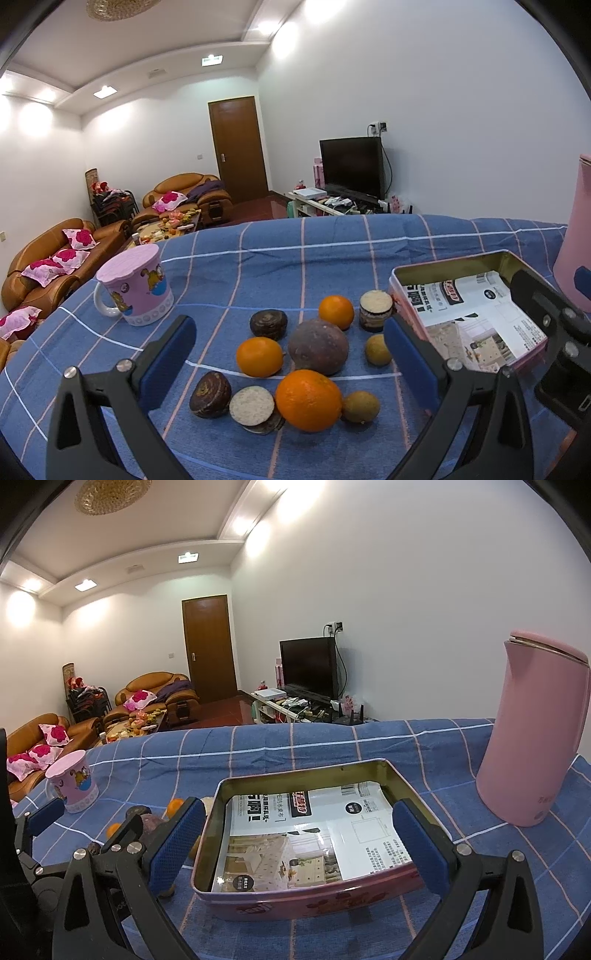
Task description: Organize fruits
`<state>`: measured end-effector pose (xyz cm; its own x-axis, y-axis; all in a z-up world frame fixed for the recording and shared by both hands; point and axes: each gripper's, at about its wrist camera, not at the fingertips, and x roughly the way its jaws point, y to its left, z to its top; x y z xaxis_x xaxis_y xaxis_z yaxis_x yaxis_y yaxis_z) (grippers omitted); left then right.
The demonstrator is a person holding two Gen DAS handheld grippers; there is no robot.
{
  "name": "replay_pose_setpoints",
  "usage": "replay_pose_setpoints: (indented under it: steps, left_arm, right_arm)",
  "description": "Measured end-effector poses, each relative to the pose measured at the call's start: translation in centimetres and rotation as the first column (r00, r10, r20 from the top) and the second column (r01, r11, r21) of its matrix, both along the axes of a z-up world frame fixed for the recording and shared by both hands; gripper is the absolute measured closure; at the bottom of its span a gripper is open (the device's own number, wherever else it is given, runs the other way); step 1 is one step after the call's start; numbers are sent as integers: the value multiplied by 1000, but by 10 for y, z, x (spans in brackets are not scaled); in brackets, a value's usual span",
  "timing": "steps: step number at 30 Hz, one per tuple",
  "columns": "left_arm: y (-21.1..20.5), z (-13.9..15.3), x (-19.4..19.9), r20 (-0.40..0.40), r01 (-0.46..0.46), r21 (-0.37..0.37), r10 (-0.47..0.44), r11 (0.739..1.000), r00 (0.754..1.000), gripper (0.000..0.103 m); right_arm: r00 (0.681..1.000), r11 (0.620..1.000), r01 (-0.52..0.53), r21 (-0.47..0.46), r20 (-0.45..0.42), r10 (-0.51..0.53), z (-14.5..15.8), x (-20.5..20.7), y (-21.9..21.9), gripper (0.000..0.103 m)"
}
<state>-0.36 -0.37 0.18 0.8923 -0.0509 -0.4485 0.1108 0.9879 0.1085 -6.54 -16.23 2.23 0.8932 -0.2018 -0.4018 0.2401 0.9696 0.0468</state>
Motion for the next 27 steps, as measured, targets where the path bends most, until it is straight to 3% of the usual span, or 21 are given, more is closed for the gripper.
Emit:
replay_pose_setpoints:
  steps: [27]
  left_arm:
    - [6, -2, -3, 12, 27, 21, -28, 999, 1000, 0]
  right_arm:
    - [1000, 1000, 5, -9, -20, -5, -3, 3, 0, 1]
